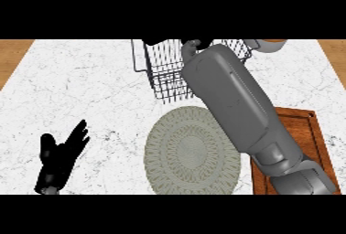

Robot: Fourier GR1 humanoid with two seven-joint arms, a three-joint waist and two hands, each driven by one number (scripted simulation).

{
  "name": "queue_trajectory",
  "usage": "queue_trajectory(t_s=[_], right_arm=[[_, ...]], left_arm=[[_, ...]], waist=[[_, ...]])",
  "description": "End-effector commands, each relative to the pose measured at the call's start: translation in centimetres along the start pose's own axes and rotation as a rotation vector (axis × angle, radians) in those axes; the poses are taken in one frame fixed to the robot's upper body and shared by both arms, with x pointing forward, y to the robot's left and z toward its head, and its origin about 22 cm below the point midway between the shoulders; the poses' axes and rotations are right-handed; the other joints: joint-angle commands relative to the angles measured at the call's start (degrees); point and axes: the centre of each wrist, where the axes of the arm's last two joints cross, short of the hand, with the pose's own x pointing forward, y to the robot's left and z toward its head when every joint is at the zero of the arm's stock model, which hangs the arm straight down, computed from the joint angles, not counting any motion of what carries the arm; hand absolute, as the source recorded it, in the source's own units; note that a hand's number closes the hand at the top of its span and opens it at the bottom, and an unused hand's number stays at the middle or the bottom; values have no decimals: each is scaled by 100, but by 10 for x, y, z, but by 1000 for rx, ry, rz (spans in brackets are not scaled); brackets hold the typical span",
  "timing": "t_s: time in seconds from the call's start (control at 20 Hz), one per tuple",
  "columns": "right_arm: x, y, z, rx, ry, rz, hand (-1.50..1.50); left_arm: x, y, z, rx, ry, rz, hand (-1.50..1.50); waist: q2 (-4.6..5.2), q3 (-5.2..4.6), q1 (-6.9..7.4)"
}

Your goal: Pick the bell pepper from the placemat and place it in the basket

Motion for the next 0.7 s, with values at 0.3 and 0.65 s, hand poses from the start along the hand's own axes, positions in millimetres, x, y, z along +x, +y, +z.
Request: queue_trajectory(t_s=[0.3,0.65], right_arm=[[-59,-11,-34,-133,96,207,150],[-82,-22,-38,-62,-5,305,-150]], left_arm=[[-26,1,-2,7,107,6,0],[-36,0,7,3,110,24,0]], waist=[[26,-77,-93],[3,-70,-97]])
